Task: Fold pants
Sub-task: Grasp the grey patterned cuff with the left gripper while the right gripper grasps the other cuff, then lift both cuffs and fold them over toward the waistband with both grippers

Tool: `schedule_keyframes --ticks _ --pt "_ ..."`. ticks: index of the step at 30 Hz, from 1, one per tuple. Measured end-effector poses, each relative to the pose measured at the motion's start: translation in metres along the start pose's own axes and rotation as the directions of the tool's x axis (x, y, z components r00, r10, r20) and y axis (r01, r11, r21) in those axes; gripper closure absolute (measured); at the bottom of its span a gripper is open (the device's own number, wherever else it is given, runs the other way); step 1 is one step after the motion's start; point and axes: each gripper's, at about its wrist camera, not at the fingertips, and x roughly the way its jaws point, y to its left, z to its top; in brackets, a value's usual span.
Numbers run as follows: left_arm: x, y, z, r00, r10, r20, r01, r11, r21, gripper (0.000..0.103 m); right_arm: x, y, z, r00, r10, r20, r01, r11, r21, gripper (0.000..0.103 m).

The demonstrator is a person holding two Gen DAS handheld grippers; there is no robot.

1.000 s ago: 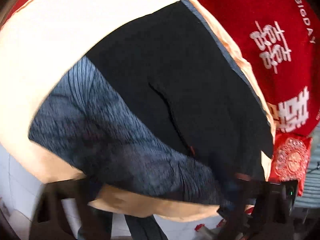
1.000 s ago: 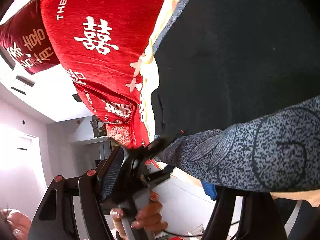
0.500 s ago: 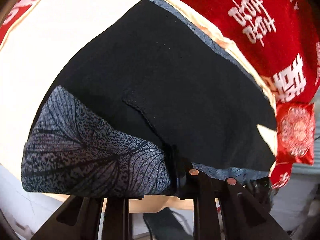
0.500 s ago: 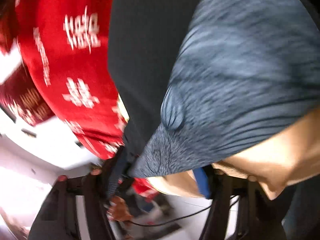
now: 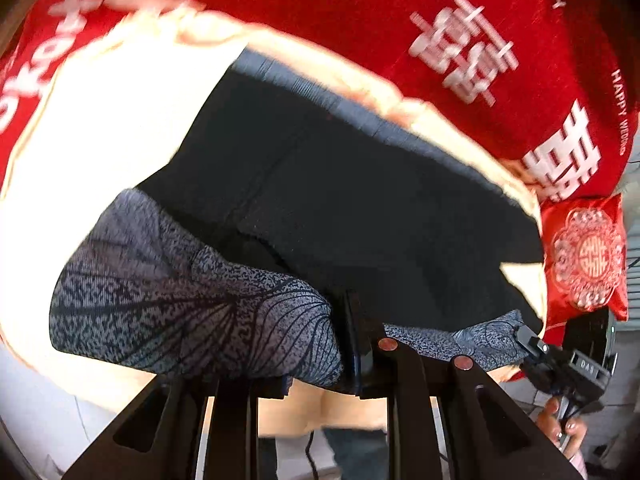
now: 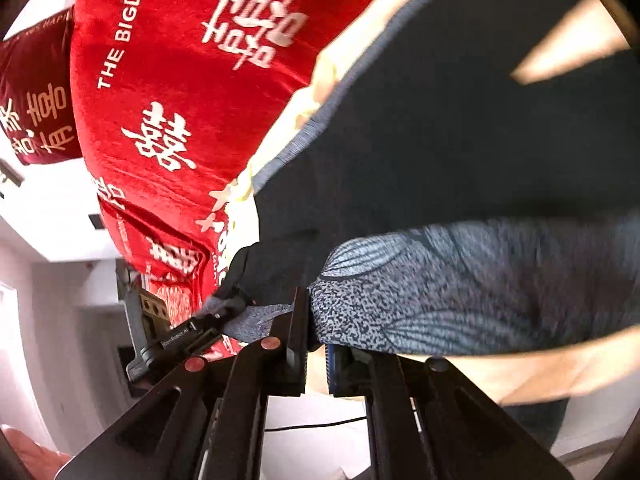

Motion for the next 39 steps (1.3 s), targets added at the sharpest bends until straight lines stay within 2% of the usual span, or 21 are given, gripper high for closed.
schedule_keyframes --ticks 5,10,12,16,17,19,20,21,23,24,26,27,28,29,31,32,34,35,37,39 --pt "0.01 -0.025 0.063 0.999 0.005 0.053 -0.004 1.0 -0.007 0.081 0.017 0.013 0.092 0.996 -0.023 -0.088 0.022 1.0 -0.015 0.092" --pt "0.057 -0.038 0.127 0.989 0.102 0.105 -0.103 0.995 0.003 0.08 0.071 0.006 0.175 0.977 -0.123 -0.173 0.109 0.99 -0.091 0.092" --pt "0.088 -0.033 0.148 0.983 0.155 0.099 -0.154 0.988 -0.018 0.08 0.091 -0.004 0.195 0.973 -0.137 -0.187 0.122 0.988 -0.09 0.092" --pt "0.13 -0.016 0.166 0.979 0.196 0.051 -0.189 0.975 -0.113 0.08 0.124 -0.023 0.223 0.966 -0.174 -0.192 0.158 0.983 -0.096 0.092" --pt "0.13 -0.015 0.165 0.979 0.194 0.055 -0.186 0.974 -0.129 0.08 0.125 -0.023 0.224 0.966 -0.171 -0.196 0.156 0.984 -0.09 0.088" --pt "0.122 -0.015 0.162 0.981 0.185 0.067 -0.174 0.974 -0.142 0.078 0.122 -0.016 0.221 0.967 -0.14 -0.212 0.121 0.987 -0.103 0.068" --pt "0.115 -0.016 0.159 0.981 0.179 0.074 -0.168 0.977 -0.134 0.071 0.118 -0.009 0.219 0.966 -0.129 -0.222 0.104 0.987 -0.123 0.04" --pt "0.104 -0.019 0.154 0.978 0.189 0.093 -0.177 0.977 -0.123 0.049 0.115 -0.002 0.217 0.965 -0.125 -0.23 0.094 0.985 -0.144 0.021" --pt "0.074 -0.025 0.143 0.951 0.251 0.18 -0.233 0.966 -0.116 0.017 0.106 0.019 0.207 0.956 -0.167 -0.242 0.113 0.968 -0.224 0.021" --pt "0.063 -0.026 0.139 0.942 0.257 0.215 -0.237 0.964 -0.117 0.016 0.104 0.025 0.203 0.951 -0.187 -0.248 0.121 0.958 -0.26 0.021" --pt "0.053 -0.028 0.135 0.94 0.262 0.22 -0.241 0.963 -0.117 0.016 0.099 0.037 0.186 0.941 -0.223 -0.253 0.129 0.932 -0.339 0.025" --pt "0.055 -0.03 0.132 0.937 0.278 0.212 -0.258 0.959 -0.117 0.016 0.098 0.042 0.178 0.937 -0.246 -0.249 0.138 0.913 -0.383 0.039" --pt "0.062 -0.034 0.131 0.935 0.292 0.201 -0.276 0.955 -0.105 0.016 0.101 0.049 0.171 0.928 -0.296 -0.228 0.171 0.879 -0.446 0.049" --pt "0.077 -0.041 0.13 0.931 0.32 0.178 -0.311 0.947 -0.074 0.016 0.106 0.054 0.167 0.913 -0.359 -0.194 0.218 0.831 -0.511 0.065" --pt "0.103 -0.055 0.131 0.924 0.351 0.154 -0.353 0.936 -0.016 0.016 0.12 0.052 0.169 0.888 -0.433 -0.153 0.277 0.77 -0.575 0.069" --pt "0.109 -0.06 0.133 0.919 0.363 0.153 -0.368 0.93 0.005 0.016 0.122 0.043 0.173 0.881 -0.448 -0.151 0.291 0.765 -0.575 0.069" --pt "0.142 -0.074 0.135 0.896 0.421 0.145 -0.432 0.9 0.055 0.016 0.127 0.025 0.185 0.867 -0.477 -0.144 0.323 0.758 -0.567 0.071" --pt "0.151 -0.076 0.136 0.89 0.435 0.137 -0.446 0.893 0.061 0.016 0.131 0.016 0.192 0.862 -0.488 -0.138 0.34 0.758 -0.557 0.077" --pt "0.169 -0.078 0.135 0.872 0.474 0.119 -0.482 0.875 0.05 0.016 0.129 0.008 0.203 0.88 -0.441 -0.175 0.304 0.807 -0.506 0.078" --pt "0.17 -0.083 0.132 0.857 0.499 0.129 -0.509 0.858 0.066 0.016 0.111 0.006 0.211 0.918 -0.335 -0.211 0.225 0.881 -0.417 0.07"
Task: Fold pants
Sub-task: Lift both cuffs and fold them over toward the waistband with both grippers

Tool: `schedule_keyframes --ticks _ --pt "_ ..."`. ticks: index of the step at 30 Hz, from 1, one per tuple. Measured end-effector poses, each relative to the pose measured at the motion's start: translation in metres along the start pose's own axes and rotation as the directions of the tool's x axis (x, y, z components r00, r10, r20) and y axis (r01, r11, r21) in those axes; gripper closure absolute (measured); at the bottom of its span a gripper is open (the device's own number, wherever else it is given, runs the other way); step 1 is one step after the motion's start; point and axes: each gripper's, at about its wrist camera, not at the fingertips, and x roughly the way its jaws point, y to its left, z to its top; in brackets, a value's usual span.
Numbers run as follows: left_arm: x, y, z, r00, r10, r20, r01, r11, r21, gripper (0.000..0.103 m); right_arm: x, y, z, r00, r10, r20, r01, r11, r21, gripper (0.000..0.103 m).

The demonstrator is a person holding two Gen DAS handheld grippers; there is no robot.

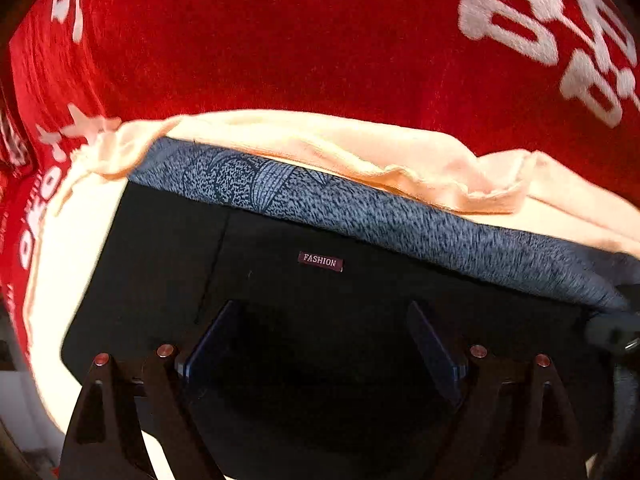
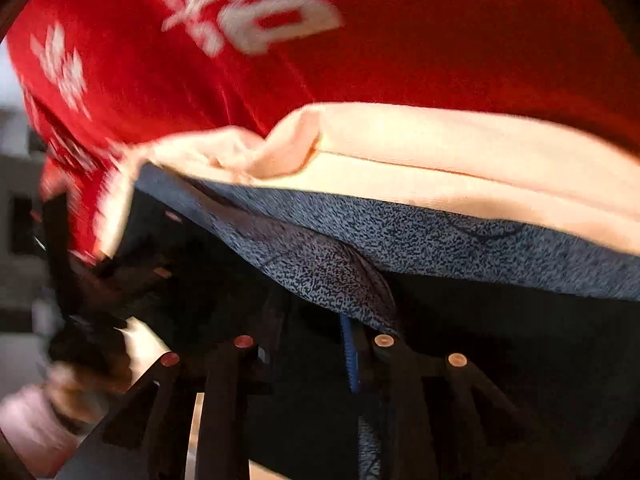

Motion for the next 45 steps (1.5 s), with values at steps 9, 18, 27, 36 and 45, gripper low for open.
schedule_keyframes --ticks 9,18,27,36,45 --pt "-0.055 -0.01 -0.028 1.0 -0.014 0.001 0.014 0.998 0.068 0.016 -0.089 -0.008 -0.056 0.992 -0.015 0.122 0.008 0.998 0.057 0.041" --pt "-0.093 -0.067 -0.074 0.996 -0.073 -0.049 0.082 0.977 0.197 0.016 -0.139 -0.041 -0.161 0.961 -0.217 0.171 0.176 0.957 0.229 0.041" --pt "-0.122 -0.099 -0.128 0.983 -0.169 -0.075 0.184 0.936 0.299 0.016 -0.155 -0.072 -0.296 0.927 -0.323 0.192 0.235 0.897 0.375 0.04" --pt "-0.143 -0.14 -0.155 0.95 -0.298 -0.094 0.312 0.888 0.339 0.016 -0.155 -0.109 -0.386 0.895 -0.409 0.178 0.27 0.813 0.515 0.04" --pt "-0.118 -0.216 -0.173 0.921 -0.336 -0.197 0.384 0.867 0.318 0.016 -0.149 -0.154 -0.411 0.917 -0.325 0.232 0.147 0.815 0.56 0.04"
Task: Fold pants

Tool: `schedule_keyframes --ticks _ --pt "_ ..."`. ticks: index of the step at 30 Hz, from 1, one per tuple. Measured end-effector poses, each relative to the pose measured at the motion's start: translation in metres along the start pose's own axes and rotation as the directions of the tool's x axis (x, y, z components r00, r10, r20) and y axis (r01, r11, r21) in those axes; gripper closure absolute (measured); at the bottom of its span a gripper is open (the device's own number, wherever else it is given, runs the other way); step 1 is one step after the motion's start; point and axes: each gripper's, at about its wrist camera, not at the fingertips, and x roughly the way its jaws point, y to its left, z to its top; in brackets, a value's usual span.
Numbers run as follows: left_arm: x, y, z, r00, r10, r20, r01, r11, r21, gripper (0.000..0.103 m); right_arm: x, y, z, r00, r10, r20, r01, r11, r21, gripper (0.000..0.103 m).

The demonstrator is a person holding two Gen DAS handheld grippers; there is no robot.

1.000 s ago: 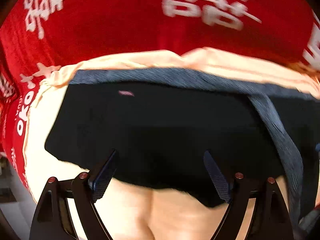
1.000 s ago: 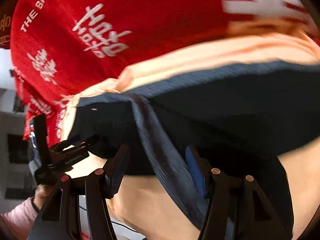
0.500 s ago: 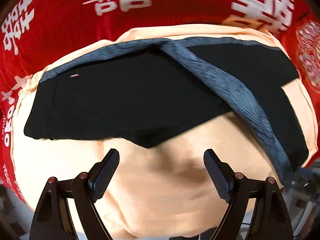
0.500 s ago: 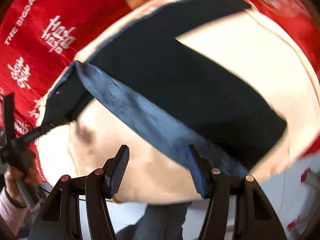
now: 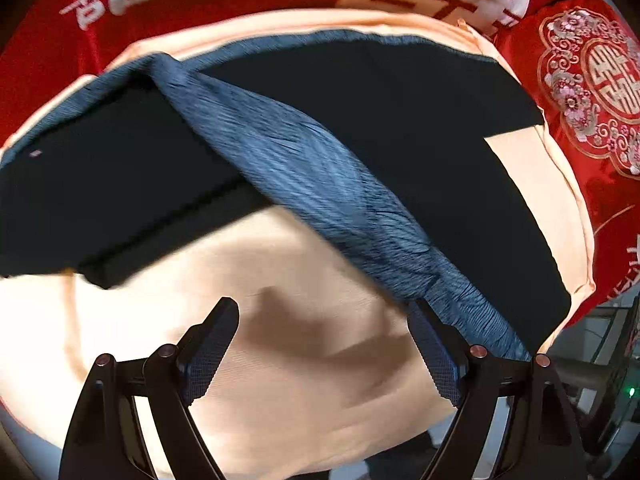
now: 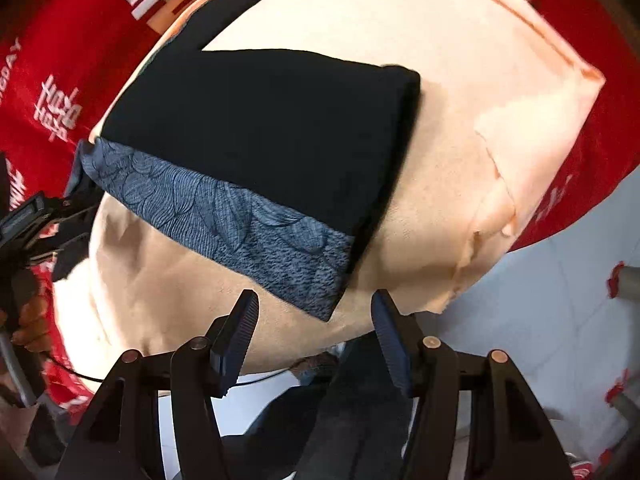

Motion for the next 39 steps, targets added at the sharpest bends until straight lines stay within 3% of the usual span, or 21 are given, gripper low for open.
schedule_keyframes --ticks 5,13,14,16,17,18,19,20,21,23,24,30,35,39 --pt "0.015 -0.013 0.005 0.999 -0.04 -0.007 0.04 0.998 -0.057 0.016 0.006 -0.004 0.008 0.989 0.141 -0.037 -0.142 0.99 -0.022 0.041" --pt "0.032 -0.03 0.008 1.0 -0.005 -0.018 0.003 0.996 -0.091 0.016 0.014 -0.021 0.009 0.964 0.26 -0.065 -0.259 0.966 0.025 0.043" --pt "0.033 -0.032 0.009 1.0 0.003 -0.019 -0.005 0.996 -0.093 0.016 0.015 -0.024 0.008 0.958 0.278 -0.067 -0.275 0.96 0.053 0.047" --pt "0.035 -0.035 0.01 1.0 0.014 -0.028 -0.016 0.995 -0.099 0.016 0.018 -0.03 0.007 0.946 0.315 -0.08 -0.306 0.946 0.108 0.067" --pt "0.035 -0.035 0.01 0.999 0.014 -0.032 -0.018 0.994 -0.104 0.016 0.018 -0.031 0.007 0.939 0.332 -0.088 -0.32 0.939 0.124 0.083" --pt "0.035 -0.036 0.011 0.999 0.011 -0.035 -0.015 0.993 -0.117 0.02 0.017 -0.032 0.008 0.935 0.34 -0.098 -0.326 0.936 0.134 0.098" --pt "0.033 -0.033 0.011 0.999 0.011 -0.035 -0.016 0.992 -0.128 0.025 0.016 -0.029 0.009 0.935 0.34 -0.105 -0.325 0.936 0.136 0.099" --pt "0.032 -0.036 0.014 0.999 0.014 -0.035 -0.018 0.991 -0.133 0.039 0.012 -0.026 0.011 0.933 0.345 -0.102 -0.331 0.934 0.132 0.1" --pt "0.03 -0.038 0.016 0.999 -0.002 -0.033 -0.002 0.991 -0.131 0.06 0.007 -0.024 0.013 0.931 0.353 -0.098 -0.34 0.932 0.127 0.1" --pt "0.027 -0.04 0.019 0.996 -0.071 -0.048 0.064 0.989 -0.131 0.082 -0.009 -0.013 0.023 0.922 0.377 -0.085 -0.368 0.924 0.098 0.1" --pt "0.024 -0.044 0.022 0.995 -0.084 -0.046 0.078 0.989 -0.129 0.082 -0.016 -0.011 0.027 0.921 0.382 -0.079 -0.375 0.923 0.086 0.1" --pt "-0.009 -0.049 0.047 0.987 -0.157 0.02 0.158 0.975 -0.156 0.088 -0.075 0.024 0.088 0.916 0.401 0.001 -0.4 0.914 -0.066 0.1" --pt "-0.028 -0.049 0.096 0.987 -0.127 0.094 0.141 0.977 -0.158 0.088 -0.107 0.035 0.178 0.94 0.333 0.076 -0.313 0.929 -0.197 0.1" --pt "-0.036 -0.045 0.149 0.98 -0.08 0.182 0.11 0.981 -0.161 0.088 -0.107 0.057 0.251 0.956 0.268 0.115 -0.231 0.936 -0.266 0.1"
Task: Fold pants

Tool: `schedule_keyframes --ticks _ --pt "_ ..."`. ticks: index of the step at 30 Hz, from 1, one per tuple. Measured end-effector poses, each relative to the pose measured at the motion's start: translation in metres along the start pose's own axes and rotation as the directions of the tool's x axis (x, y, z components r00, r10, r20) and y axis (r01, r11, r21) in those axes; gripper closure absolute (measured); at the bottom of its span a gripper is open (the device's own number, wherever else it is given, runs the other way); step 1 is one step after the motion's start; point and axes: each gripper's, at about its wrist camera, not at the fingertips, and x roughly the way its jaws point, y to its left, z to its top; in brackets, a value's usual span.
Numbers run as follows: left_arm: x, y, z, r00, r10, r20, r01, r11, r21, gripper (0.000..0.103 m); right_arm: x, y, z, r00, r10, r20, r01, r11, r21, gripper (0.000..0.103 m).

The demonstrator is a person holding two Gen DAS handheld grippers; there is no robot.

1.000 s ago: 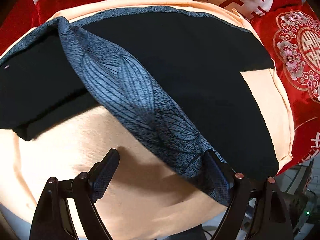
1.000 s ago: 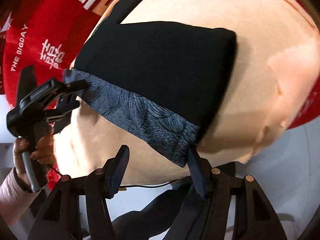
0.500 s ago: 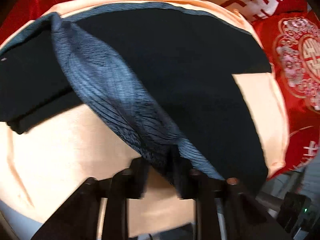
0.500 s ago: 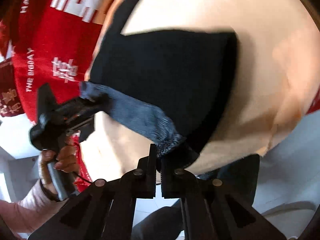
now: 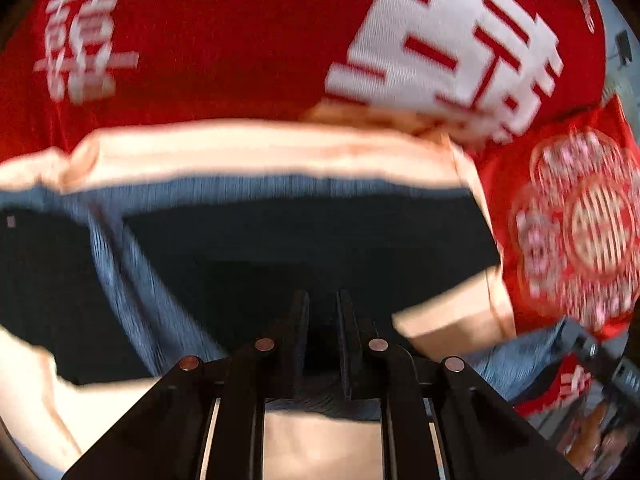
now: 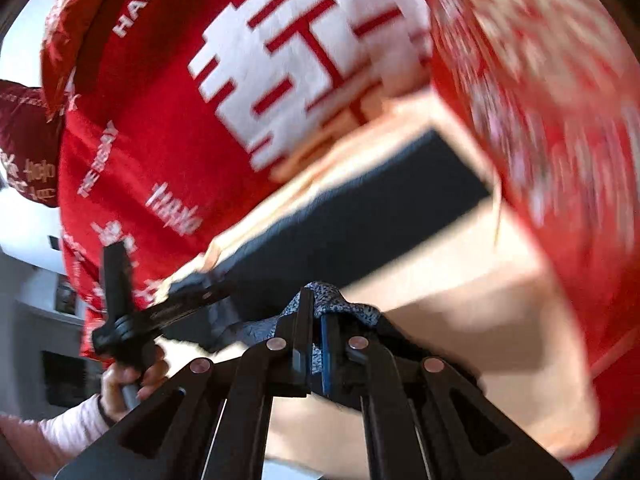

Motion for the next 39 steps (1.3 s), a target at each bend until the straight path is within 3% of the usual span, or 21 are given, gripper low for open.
schedule_keyframes --ticks 4,9,10,12,14,16,17,18,19,23,24,25,26,27,30,33,35,37,38,39 --pt "0.006 0.002 0.032 0.992 0.113 0.062 -0.115 0.992 0.042 0.088 0.04 -0.004 0.07 0.992 -0.124 -0.004 0.124 0.99 -0.064 0.1" --pt "0.003 0.01 0.037 0.976 0.189 0.104 -0.198 0.977 0.081 0.086 0.081 -0.017 0.12 0.978 -0.209 0.003 0.209 0.977 -0.038 0.1" --pt "0.005 0.011 0.035 0.973 0.207 0.103 -0.216 0.973 0.087 0.079 0.088 -0.021 0.126 0.975 -0.223 -0.003 0.222 0.974 -0.036 0.1" --pt "0.01 0.015 0.028 0.959 0.26 0.117 -0.271 0.958 0.092 0.012 0.103 -0.03 0.133 0.965 -0.26 -0.023 0.259 0.965 -0.037 0.098" --pt "0.018 0.018 0.02 0.945 0.297 0.137 -0.312 0.945 0.102 0.011 0.116 -0.036 0.135 0.953 -0.3 -0.042 0.298 0.953 -0.047 0.098" --pt "0.034 0.017 0.018 0.947 0.309 0.083 -0.317 0.942 0.11 0.011 0.119 -0.038 0.131 0.94 -0.338 -0.048 0.334 0.939 -0.087 0.078" --pt "0.043 0.018 0.016 0.945 0.322 0.062 -0.327 0.94 0.099 0.011 0.119 -0.036 0.129 0.94 -0.337 -0.047 0.331 0.938 -0.102 0.051" --pt "0.049 0.019 0.015 0.943 0.328 0.05 -0.332 0.938 0.097 0.011 0.117 -0.033 0.127 0.946 -0.322 -0.045 0.315 0.942 -0.117 0.03" --pt "0.057 0.017 0.015 0.94 0.339 0.038 -0.341 0.935 0.096 0.011 0.112 -0.027 0.124 0.947 -0.319 -0.032 0.312 0.941 -0.131 0.027" --pt "0.063 0.013 0.021 0.934 0.355 0.034 -0.357 0.93 0.088 0.011 0.078 -0.008 0.103 0.914 -0.398 0.083 0.406 0.895 -0.183 0.027" --pt "0.065 0.012 0.025 0.928 0.372 0.037 -0.374 0.923 0.092 0.011 0.073 -0.01 0.098 0.92 -0.382 0.084 0.391 0.904 -0.175 0.028" --pt "0.067 0.011 0.027 0.924 0.381 0.038 -0.383 0.919 0.095 0.011 0.071 -0.012 0.096 0.928 -0.366 0.074 0.374 0.912 -0.169 0.033" --pt "0.069 0.011 0.029 0.918 0.395 0.039 -0.397 0.913 0.096 0.011 0.074 -0.015 0.094 0.933 -0.356 0.053 0.36 0.918 -0.168 0.049" --pt "0.072 0.013 0.032 0.912 0.408 0.04 -0.41 0.907 0.094 0.011 0.08 -0.018 0.093 0.935 -0.354 0.023 0.352 0.92 -0.171 0.055" --pt "0.089 0.022 0.035 0.898 0.441 0.006 -0.44 0.895 0.078 0.011 0.114 -0.033 0.091 0.933 -0.354 -0.066 0.341 0.926 -0.161 0.056" --pt "0.103 0.033 0.026 0.892 0.452 -0.022 -0.451 0.892 0.038 0.008 0.158 -0.048 0.089 0.898 -0.42 -0.135 0.383 0.894 -0.234 0.056" --pt "0.102 0.038 0.021 0.893 0.451 0.009 -0.451 0.892 0.027 0.002 0.166 -0.044 0.089 0.898 -0.437 -0.051 0.402 0.862 -0.308 0.056" --pt "0.099 0.046 0.017 0.901 0.434 -0.011 -0.434 0.901 0.004 0.002 0.162 -0.038 0.09 0.876 -0.48 -0.057 0.443 0.845 -0.3 0.056" --pt "0.097 0.05 0.016 0.904 0.427 -0.028 -0.428 0.904 -0.01 0.002 0.155 -0.038 0.089 0.883 -0.464 -0.069 0.433 0.862 -0.263 0.055" --pt "0.094 0.053 0.016 0.904 0.426 -0.047 -0.427 0.904 -0.017 0.002 0.142 -0.039 0.086 0.91 -0.404 -0.09 0.382 0.903 -0.199 0.055"
